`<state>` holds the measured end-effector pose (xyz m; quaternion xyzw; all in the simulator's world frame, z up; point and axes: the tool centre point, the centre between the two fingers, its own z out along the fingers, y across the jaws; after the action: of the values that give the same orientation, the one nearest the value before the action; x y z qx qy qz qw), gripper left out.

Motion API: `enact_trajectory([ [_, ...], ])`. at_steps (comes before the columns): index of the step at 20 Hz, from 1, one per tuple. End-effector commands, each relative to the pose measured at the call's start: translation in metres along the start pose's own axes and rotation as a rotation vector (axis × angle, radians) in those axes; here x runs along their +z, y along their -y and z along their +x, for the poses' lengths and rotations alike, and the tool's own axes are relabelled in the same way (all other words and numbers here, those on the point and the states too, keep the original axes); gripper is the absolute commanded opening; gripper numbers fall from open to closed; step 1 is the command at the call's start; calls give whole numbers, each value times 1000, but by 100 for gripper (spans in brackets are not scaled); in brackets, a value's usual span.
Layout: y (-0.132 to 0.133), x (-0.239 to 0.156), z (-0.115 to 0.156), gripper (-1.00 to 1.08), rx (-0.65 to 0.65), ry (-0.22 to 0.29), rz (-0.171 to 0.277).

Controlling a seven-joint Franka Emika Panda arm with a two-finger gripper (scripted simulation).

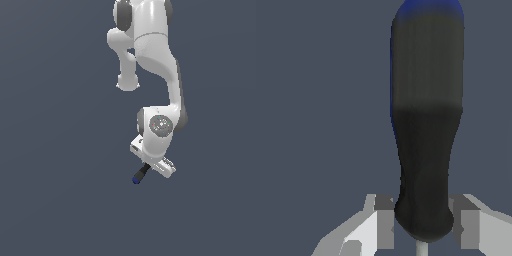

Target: Pick up the object and move it to a goal position.

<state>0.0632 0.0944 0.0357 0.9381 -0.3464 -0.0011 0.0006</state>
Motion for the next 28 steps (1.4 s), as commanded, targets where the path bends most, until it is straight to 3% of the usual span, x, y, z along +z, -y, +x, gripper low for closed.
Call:
enact_trajectory([
  [1, 3, -15, -3, -100, 0, -2, 2],
  [21, 31, -224, -52, -100, 1, -2, 1],
  [28, 40, -278, -63, -100, 1, -2, 1],
])
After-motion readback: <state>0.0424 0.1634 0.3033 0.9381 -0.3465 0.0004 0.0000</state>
